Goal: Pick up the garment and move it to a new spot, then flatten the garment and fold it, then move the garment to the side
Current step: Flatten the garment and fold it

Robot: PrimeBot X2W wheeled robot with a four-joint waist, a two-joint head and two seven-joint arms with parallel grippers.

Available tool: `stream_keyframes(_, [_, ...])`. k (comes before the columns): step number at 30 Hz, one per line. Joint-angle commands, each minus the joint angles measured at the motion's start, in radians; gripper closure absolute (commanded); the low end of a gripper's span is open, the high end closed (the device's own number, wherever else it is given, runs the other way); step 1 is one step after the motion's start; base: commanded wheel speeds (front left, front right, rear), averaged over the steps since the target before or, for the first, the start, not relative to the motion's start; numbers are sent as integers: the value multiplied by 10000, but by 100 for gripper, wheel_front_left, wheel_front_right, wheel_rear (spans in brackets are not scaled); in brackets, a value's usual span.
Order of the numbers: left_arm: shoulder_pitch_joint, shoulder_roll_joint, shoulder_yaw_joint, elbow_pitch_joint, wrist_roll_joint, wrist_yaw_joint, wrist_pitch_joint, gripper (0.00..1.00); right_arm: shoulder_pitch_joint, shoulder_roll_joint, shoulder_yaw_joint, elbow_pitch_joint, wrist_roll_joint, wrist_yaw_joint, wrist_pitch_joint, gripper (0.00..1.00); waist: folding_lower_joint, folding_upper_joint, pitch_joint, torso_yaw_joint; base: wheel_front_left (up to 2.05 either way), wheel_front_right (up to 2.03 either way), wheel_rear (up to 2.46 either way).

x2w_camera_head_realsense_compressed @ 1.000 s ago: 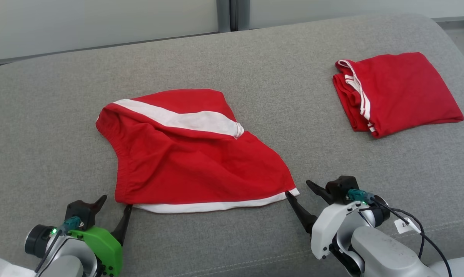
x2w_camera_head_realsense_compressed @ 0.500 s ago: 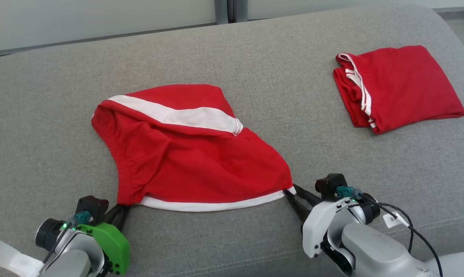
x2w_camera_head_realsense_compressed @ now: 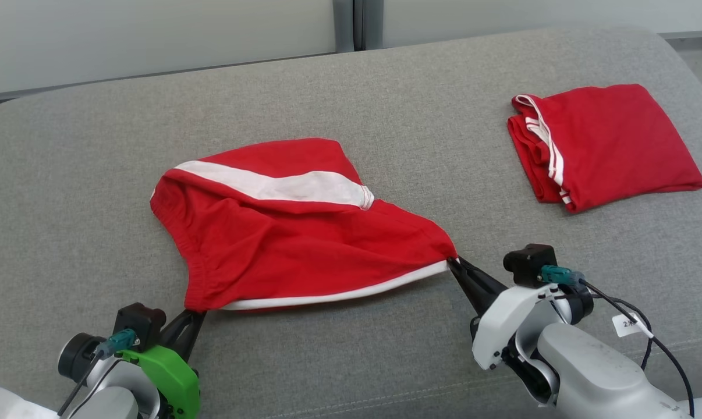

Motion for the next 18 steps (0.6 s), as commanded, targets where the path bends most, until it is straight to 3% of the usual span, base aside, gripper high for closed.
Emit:
stream_keyframes(1, [166, 96, 67, -213, 103, -13, -34, 100, 257, -102, -155, -237, -40, -6, -36, 100, 0, 0, -183, 37, 0, 0, 0])
stream_keyframes(9, [628, 639, 219, -1459, 457, 42, -33, 100, 781, -554, -745, -1717, -13, -6, -38, 100, 0, 0, -556, 108, 0, 0, 0])
stream_keyframes(18, [-760, 1199, 574, -2615, 409, 76, 371, 100, -403, -836, -429, -2385, 417, -5, -37, 100, 0, 0, -410, 161, 0, 0, 0])
